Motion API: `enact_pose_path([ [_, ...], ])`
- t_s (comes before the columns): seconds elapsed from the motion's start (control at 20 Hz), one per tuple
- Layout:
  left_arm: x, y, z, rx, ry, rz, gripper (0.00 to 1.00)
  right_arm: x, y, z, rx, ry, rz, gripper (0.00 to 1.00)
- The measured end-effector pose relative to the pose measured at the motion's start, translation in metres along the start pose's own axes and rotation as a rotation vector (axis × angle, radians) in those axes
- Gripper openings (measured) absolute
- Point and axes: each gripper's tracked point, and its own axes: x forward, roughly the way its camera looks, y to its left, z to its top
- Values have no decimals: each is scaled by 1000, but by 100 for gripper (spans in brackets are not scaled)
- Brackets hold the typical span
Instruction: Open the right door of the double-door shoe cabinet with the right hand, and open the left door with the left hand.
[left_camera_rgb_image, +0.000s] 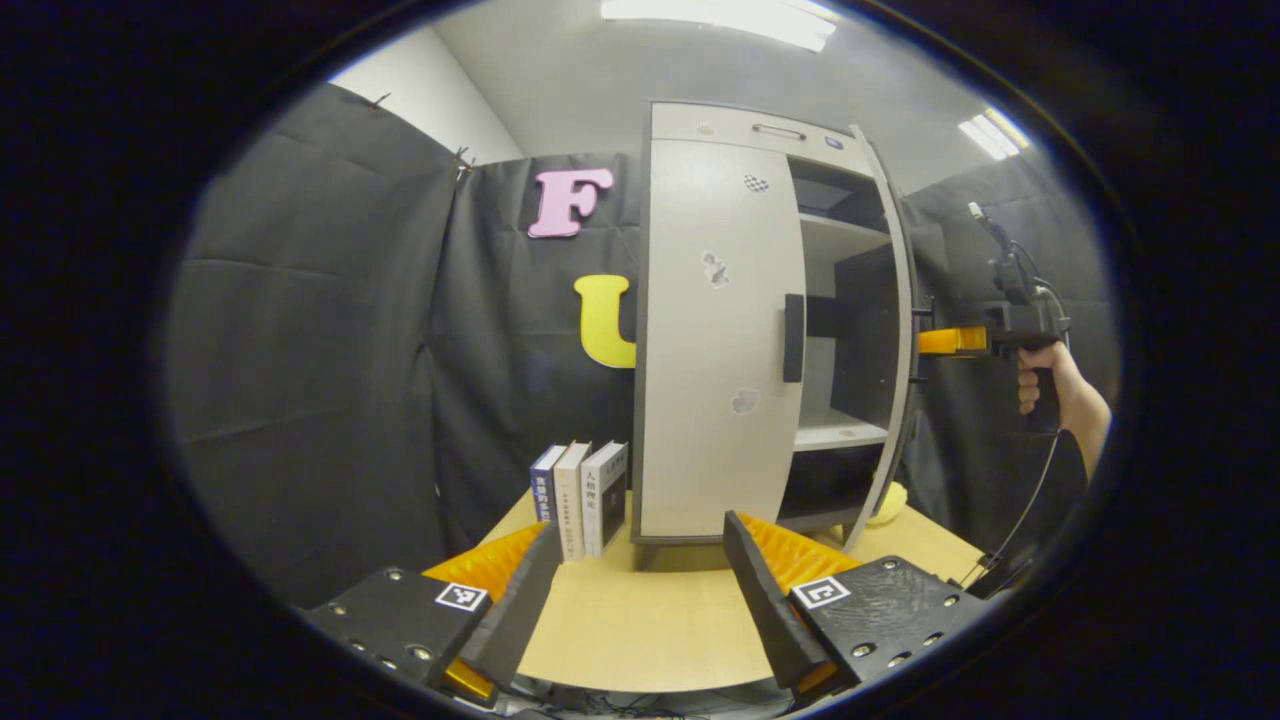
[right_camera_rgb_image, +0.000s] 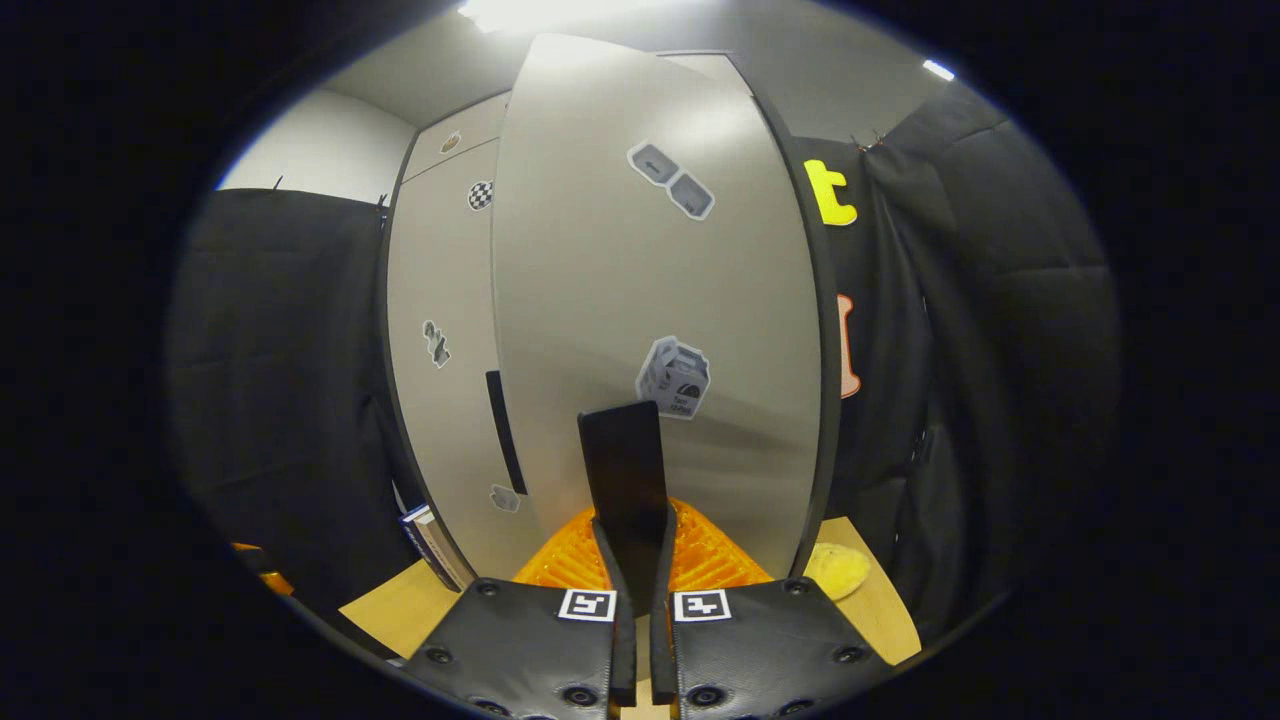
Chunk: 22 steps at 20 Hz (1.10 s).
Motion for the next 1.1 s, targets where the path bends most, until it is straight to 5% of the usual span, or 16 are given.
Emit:
enact_pose_path([
  [0.2,8,-17,-4,-85,18,-52,94,-8,-7,0,7,-9,-18,7],
  [0.75,17,-29,-22,-115,64,-84,94,-21,-26,-2,34,3,-56,7],
  [1.1,19,-34,-32,-162,98,-81,94,-43,-65,-1,55,4,-164,5],
])
